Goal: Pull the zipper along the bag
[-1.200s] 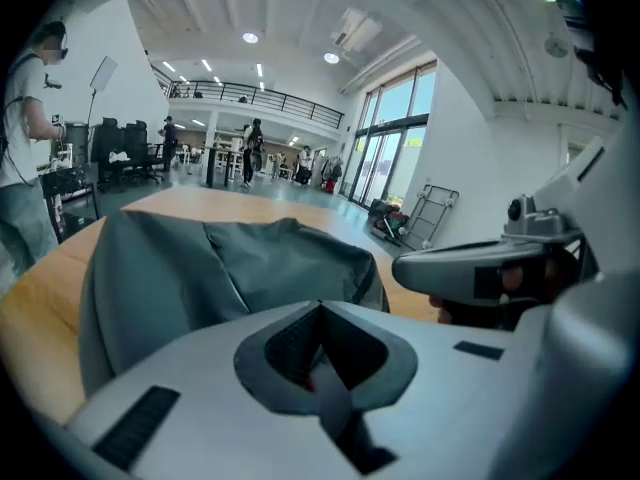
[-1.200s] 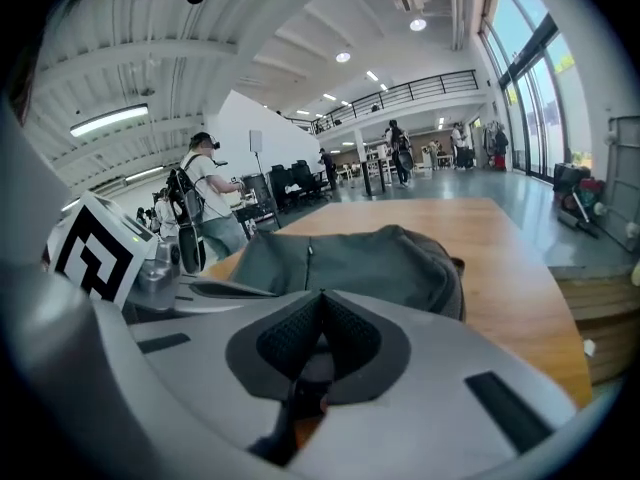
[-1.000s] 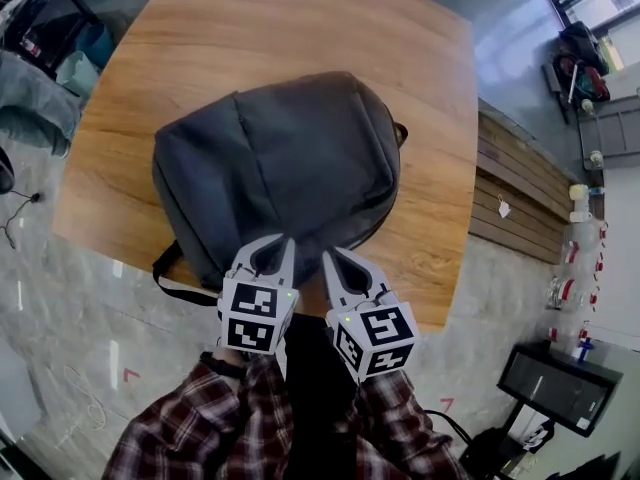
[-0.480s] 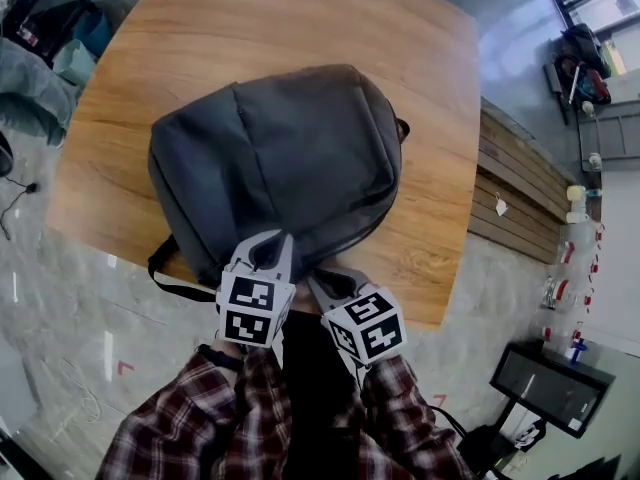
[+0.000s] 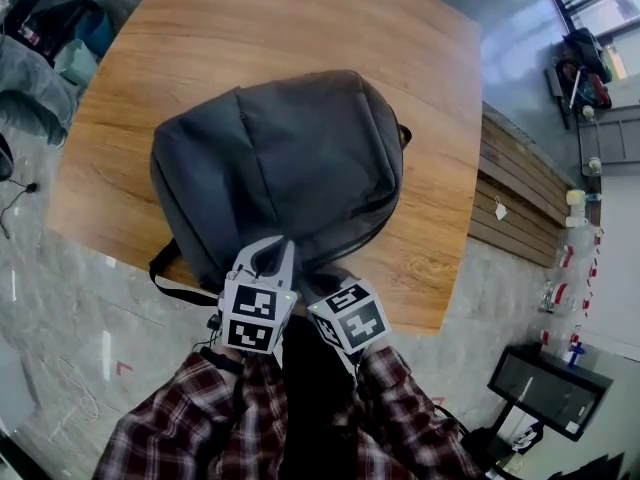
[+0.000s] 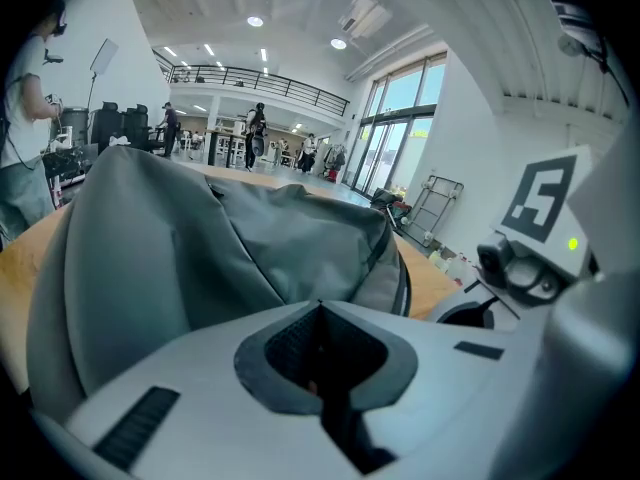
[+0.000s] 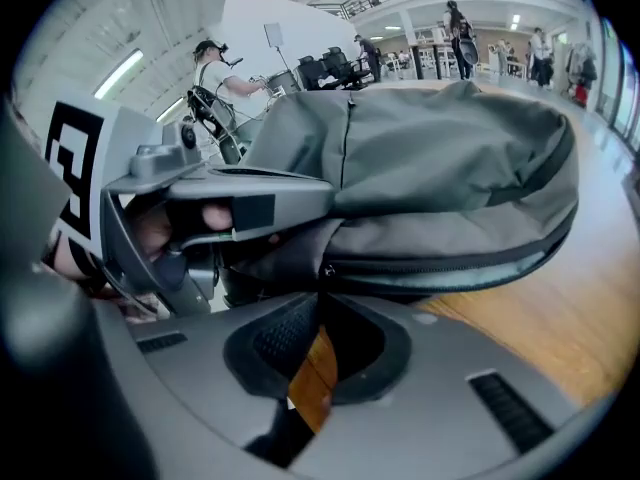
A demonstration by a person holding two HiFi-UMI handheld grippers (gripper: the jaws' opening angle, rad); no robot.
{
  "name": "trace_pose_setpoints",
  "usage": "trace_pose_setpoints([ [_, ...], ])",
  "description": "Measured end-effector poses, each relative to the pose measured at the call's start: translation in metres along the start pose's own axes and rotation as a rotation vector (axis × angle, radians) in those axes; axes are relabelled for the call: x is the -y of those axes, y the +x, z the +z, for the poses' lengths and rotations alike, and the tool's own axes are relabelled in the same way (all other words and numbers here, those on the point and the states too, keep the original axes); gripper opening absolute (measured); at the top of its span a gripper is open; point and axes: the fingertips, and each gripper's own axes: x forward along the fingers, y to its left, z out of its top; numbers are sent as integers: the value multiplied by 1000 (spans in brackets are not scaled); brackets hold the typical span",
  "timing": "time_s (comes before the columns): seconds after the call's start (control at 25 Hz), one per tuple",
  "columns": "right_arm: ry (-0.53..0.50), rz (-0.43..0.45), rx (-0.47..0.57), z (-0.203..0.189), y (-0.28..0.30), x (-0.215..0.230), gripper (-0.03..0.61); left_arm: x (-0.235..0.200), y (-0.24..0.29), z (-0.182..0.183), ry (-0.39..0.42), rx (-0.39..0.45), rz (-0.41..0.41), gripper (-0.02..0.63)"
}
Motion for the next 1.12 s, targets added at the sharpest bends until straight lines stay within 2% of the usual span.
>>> trace_pose_setpoints([
  [0.08,28,9,-6,-1,1,0,20,0,0,-1,12,10,6,8],
  [0.24,66,-6,-3,-2,-3,3,12,0,0,-2,33,34,-12,8],
  [0.44,33,-89,-12,-6,-12,20,11,1,1,-4,51,33,-42,8],
  [0.84,13,-302,-12,-3,-60,120,11,1,-2,-5,50,36,-69,8],
  [1.12,18,-378,-4,4,-71,181,15,0,-1,-6,47,35,-77,8],
])
